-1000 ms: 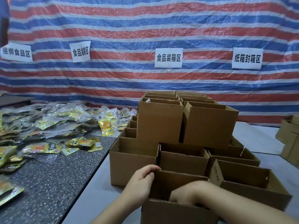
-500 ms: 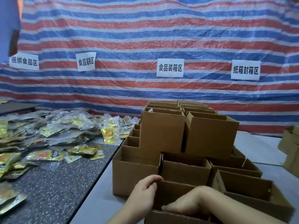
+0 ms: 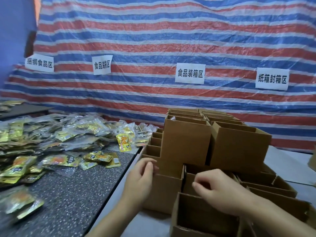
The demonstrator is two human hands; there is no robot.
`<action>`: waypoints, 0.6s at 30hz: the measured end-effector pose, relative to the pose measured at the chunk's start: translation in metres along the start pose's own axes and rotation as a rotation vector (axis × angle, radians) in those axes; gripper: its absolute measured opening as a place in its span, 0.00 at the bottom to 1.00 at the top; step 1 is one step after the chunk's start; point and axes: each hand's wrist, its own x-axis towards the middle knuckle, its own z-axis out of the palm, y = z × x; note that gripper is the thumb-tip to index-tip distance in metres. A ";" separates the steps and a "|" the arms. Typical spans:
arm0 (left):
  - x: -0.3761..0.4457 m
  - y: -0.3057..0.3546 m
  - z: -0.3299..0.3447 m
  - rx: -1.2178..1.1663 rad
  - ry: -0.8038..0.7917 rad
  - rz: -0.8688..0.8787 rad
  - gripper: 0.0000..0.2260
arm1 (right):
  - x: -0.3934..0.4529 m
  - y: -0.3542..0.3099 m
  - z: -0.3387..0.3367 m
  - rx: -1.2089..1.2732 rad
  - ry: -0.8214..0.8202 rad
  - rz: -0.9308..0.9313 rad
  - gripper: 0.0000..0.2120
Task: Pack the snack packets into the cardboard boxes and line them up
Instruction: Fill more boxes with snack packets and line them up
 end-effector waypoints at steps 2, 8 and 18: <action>0.031 -0.007 -0.024 -0.002 0.071 -0.038 0.12 | 0.021 -0.013 0.001 0.035 0.048 -0.068 0.09; 0.134 -0.074 -0.075 0.451 0.038 -0.134 0.08 | 0.103 -0.052 0.024 0.105 0.112 -0.159 0.08; 0.291 -0.230 -0.179 1.435 -0.081 -0.148 0.13 | 0.271 -0.080 0.052 0.386 0.053 -0.083 0.16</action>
